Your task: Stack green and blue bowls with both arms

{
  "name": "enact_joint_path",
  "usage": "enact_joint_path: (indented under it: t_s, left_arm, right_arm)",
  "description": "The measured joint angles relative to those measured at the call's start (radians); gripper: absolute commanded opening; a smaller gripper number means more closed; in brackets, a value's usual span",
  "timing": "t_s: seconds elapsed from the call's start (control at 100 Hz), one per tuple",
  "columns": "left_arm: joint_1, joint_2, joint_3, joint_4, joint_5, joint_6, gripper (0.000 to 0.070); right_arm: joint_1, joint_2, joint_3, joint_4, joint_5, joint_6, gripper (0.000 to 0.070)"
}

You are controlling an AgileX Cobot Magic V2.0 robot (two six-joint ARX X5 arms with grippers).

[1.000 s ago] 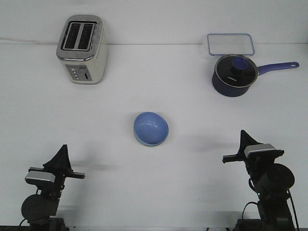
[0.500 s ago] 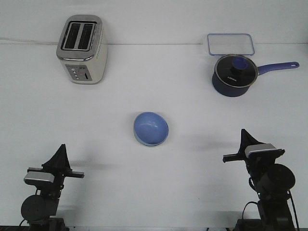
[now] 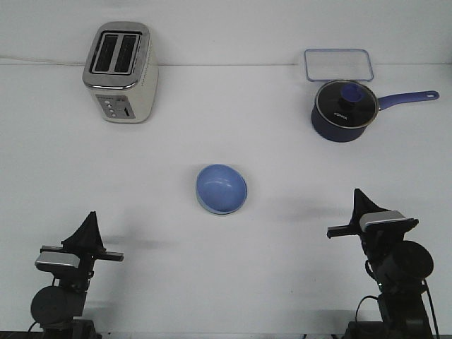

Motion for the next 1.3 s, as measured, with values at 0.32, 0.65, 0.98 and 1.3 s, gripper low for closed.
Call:
enact_joint_path:
  t_s: [0.32, 0.65, 0.98, 1.3]
  left_arm:
    - [0.0, 0.0, 0.0, 0.0, 0.0, 0.0, 0.001]
    - [0.0, 0.0, 0.0, 0.0, 0.0, 0.0, 0.001]
    - [0.0, 0.0, 0.0, 0.0, 0.0, 0.0, 0.001]
    - [0.0, 0.0, 0.0, -0.001, 0.0, 0.0, 0.001]
  right_arm:
    - [0.0, -0.009, -0.001, -0.003, 0.0, 0.0, 0.0]
    - [0.0, -0.186, -0.155, 0.166, 0.0, 0.0, 0.0]
    - [0.0, -0.454, -0.32, 0.146, 0.0, 0.0, 0.0]
    - [0.0, -0.493, -0.39, 0.167, 0.005, 0.0, 0.0]
